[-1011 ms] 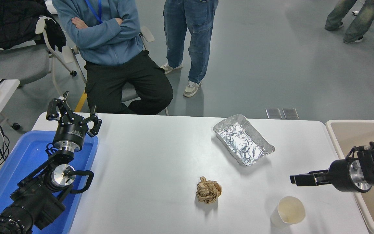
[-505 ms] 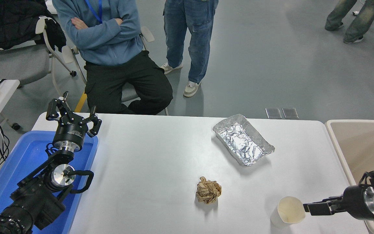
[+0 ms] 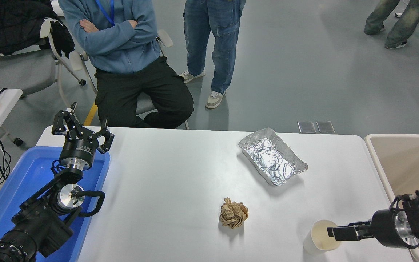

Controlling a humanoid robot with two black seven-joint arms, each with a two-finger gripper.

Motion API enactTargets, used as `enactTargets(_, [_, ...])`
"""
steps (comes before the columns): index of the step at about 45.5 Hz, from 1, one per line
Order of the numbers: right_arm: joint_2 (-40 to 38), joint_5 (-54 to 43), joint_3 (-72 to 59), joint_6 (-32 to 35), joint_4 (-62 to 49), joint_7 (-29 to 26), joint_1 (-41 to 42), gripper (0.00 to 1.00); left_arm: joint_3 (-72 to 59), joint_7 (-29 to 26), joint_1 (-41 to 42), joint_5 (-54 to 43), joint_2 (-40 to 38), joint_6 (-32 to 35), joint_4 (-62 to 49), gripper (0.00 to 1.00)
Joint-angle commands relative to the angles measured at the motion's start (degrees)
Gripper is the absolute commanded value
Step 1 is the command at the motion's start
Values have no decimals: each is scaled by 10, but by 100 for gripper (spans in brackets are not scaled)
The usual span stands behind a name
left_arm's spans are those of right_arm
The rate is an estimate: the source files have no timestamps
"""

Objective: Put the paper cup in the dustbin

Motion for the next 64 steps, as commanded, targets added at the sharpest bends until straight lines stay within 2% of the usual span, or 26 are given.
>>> enactTargets(1, [30,0,6,-1,-30,0,-16,100,0,0,0,0,0,0,0,100])
enactTargets(16, [42,1,6,-2,-44,1,-15,100,0,0,0,0,0,0,0,100])
enactTargets(18, [42,1,6,-2,-45,1,-15,94,0,0,0,0,0,0,0,100])
enactTargets(21, [42,1,6,-2,-44,1,-15,73,0,0,0,0,0,0,1,100])
enactTargets(25, [43,-2,5,-2,-44,0,-14,29,0,0,0,0,0,0,0,100])
enactTargets(27, [43,-3,5,-2,-44,1,-14,17,0,0,0,0,0,0,0,100])
enactTargets(28, [43,-3,5,-2,-44,0,-13,5,0,0,0,0,0,0,0,100])
enactTargets(29, [43,-3,4,-2,-45,0,-13,0,0,0,0,0,0,0,0,100])
enactTargets(64, [24,-1,6,-2,-39,29,-3,0,0,0,-1,0,0,0,0,100])
